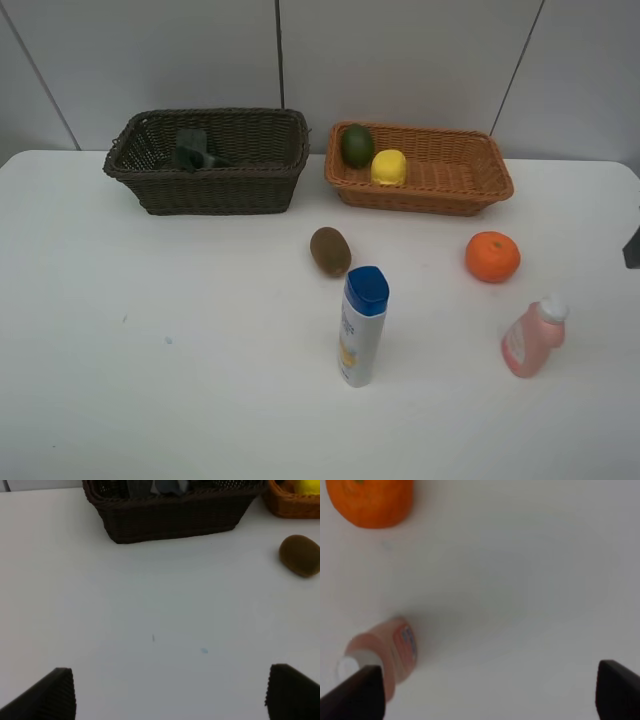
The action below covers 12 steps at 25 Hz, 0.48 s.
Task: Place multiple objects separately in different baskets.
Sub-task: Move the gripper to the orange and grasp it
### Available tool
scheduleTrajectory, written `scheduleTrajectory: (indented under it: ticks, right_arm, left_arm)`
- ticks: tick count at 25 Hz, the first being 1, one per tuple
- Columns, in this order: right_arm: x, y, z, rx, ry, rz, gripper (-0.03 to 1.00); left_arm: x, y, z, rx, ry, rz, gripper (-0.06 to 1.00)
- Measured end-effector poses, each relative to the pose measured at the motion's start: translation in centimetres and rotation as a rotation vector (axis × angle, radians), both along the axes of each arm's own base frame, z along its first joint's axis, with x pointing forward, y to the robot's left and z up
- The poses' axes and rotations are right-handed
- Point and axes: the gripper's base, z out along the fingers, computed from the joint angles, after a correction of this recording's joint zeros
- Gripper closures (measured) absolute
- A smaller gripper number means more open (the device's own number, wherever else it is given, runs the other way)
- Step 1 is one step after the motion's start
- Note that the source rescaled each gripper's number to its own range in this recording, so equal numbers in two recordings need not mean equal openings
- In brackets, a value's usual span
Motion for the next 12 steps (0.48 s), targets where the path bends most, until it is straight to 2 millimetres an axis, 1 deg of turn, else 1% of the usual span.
scheduleTrajectory:
  ticks: [3,5,8,12]
  right_arm:
    - [3.4,0.4,-0.6,0.064,0.057,-0.011,-0.03]
    - [5.1,0.9,-1.1,0.091,0.08,0.011,-0.03]
    - [7.4,2.6,-2.1,0.109,0.109,0.073,-0.03]
    - [10.0,4.8,-4.5,0.091,0.171,0.149,-0.03]
  left_arm:
    - [0.0,0.0,0.0,0.0,0.0,0.0,-0.06]
    - [0.0,0.0,0.0,0.0,0.0,0.0,-0.06]
    - [0.0,0.0,0.0,0.0,0.001,0.0,-0.06]
    - [0.0,0.0,0.0,0.0,0.002,0.0,-0.06]
